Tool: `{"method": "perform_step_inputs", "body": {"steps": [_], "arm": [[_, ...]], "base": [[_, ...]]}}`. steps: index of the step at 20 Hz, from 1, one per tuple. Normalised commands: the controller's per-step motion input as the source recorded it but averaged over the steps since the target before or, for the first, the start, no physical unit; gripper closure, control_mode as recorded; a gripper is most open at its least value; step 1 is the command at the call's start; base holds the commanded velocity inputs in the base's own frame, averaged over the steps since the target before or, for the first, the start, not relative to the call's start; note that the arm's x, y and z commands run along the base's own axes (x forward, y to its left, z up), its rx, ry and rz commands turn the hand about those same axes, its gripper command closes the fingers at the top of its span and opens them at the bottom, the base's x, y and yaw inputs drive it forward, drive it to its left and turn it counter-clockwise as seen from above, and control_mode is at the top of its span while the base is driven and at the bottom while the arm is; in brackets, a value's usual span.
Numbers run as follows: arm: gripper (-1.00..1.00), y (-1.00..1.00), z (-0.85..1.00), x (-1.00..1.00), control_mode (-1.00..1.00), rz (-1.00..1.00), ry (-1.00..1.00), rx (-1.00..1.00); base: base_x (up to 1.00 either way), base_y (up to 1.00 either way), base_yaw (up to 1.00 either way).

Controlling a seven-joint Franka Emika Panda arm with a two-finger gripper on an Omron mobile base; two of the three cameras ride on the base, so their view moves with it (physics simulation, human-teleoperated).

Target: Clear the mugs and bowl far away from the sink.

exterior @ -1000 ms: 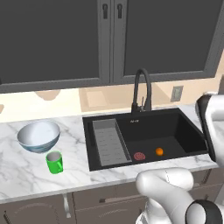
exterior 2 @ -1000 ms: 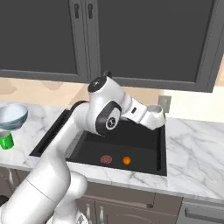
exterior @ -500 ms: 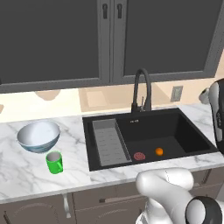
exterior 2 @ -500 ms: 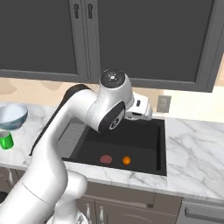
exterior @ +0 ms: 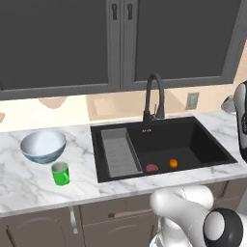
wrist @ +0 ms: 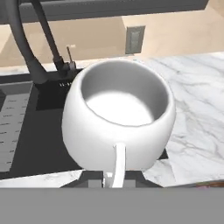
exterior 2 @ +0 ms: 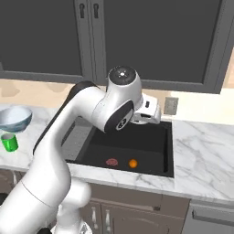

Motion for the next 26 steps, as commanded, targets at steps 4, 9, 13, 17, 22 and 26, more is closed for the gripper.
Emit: {"method": "perform_step_inputs", "body": {"steps": [4, 9, 13, 17, 22, 26], "arm": [[1.00, 0.00, 0.00, 0.00, 1.00, 0.00, 0.00, 0.00], [1.00, 0.00, 0.00, 0.00, 1.00, 0.00, 0.00, 0.00], [1.00, 0.00, 0.00, 0.00, 1.00, 0.00, 0.00, 0.00], [1.00, 0.00, 0.00, 0.00, 1.00, 0.00, 0.00, 0.00], [1.00, 0.00, 0.00, 0.00, 1.00, 0.00, 0.00, 0.00], [1.00, 0.00, 0.00, 0.00, 1.00, 0.00, 0.00, 0.00]], "base": [[-0.78, 0.18, -0.60], [-0.12, 0.06, -1.00], [0.00, 0.00, -1.00], [0.00, 0.00, -1.00], [0.00, 0.00, -1.00], [0.00, 0.00, -1.00]]}}
